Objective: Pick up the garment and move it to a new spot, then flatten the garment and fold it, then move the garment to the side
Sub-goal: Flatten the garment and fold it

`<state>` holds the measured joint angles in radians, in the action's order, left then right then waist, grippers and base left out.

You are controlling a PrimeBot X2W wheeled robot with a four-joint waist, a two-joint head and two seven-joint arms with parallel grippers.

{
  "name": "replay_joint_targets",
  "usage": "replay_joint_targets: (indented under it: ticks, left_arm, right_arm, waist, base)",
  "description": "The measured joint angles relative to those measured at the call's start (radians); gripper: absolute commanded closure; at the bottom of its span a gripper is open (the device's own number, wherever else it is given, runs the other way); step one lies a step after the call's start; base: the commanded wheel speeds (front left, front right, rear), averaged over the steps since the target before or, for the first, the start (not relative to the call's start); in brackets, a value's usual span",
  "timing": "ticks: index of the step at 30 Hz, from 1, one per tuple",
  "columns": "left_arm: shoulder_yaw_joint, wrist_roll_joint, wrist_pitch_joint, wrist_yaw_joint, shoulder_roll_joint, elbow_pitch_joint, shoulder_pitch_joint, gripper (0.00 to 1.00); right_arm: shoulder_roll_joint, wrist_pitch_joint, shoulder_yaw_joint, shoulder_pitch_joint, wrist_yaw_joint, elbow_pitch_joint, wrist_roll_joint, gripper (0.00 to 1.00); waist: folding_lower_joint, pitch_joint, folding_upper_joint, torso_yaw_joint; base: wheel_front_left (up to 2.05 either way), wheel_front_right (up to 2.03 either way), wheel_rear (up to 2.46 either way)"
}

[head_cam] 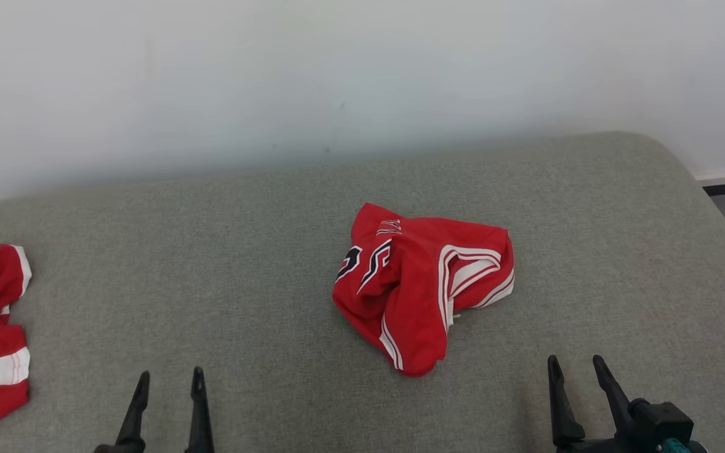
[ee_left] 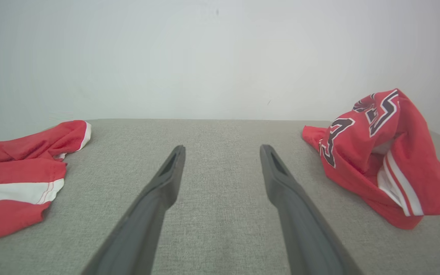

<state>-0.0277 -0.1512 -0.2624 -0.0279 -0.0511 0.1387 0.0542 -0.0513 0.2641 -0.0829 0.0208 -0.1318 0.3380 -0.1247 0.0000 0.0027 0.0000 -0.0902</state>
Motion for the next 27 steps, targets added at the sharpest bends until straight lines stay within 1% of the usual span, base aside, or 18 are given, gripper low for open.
replay_joint_targets:
  ticks: [5,9,15,20,21,27]
  left_arm:
    - [-0.038,0.004,0.01,-0.031,-0.002,0.035,-0.08,0.0]
    - [-0.078,0.005,0.067,-0.053,-0.005,0.037,-0.194,0.0]
    - [-0.194,-0.006,0.173,-0.086,-0.003,0.035,-0.344,0.0]
    - [-0.295,-0.038,0.249,-0.095,-0.001,0.086,-0.428,0.0]
    - [-0.295,-0.038,0.249,-0.095,-0.001,0.086,-0.428,0.0]
    - [-0.377,-0.071,0.329,-0.09,0.0,0.232,-0.509,0.0]
  right_arm:
    - [0.0,0.0,0.003,0.002,0.0,0.002,-0.007,0.0]
    - [0.0,0.0,0.007,0.006,0.0,0.001,-0.009,0.0]
    - [0.0,0.0,0.02,0.021,0.0,-0.001,-0.015,0.0]
    - [0.0,0.0,0.031,0.027,0.0,-0.002,-0.027,0.0]
    - [0.0,0.0,0.031,0.027,0.0,-0.002,-0.027,0.0]
    - [0.0,0.0,0.049,0.038,0.0,-0.005,-0.047,0.0]
  waist:
    - [0.0,0.003,0.0,-0.025]
    - [0.0001,0.007,0.0001,-0.056]
    - [0.0,0.021,0.0,-0.122]
    - [0.0001,0.035,0.0001,-0.19]
    - [0.0001,0.035,0.0001,-0.19]
    - [0.0001,0.057,0.0001,-0.279]
  base:
    - [0.0,0.0,0.0]
    - [0.0,0.0,0.0]
    - [0.0,0.0,0.0]
    - [0.0,0.0,0.0]
    - [0.0,0.0,0.0]
    - [0.0,0.0,0.0]
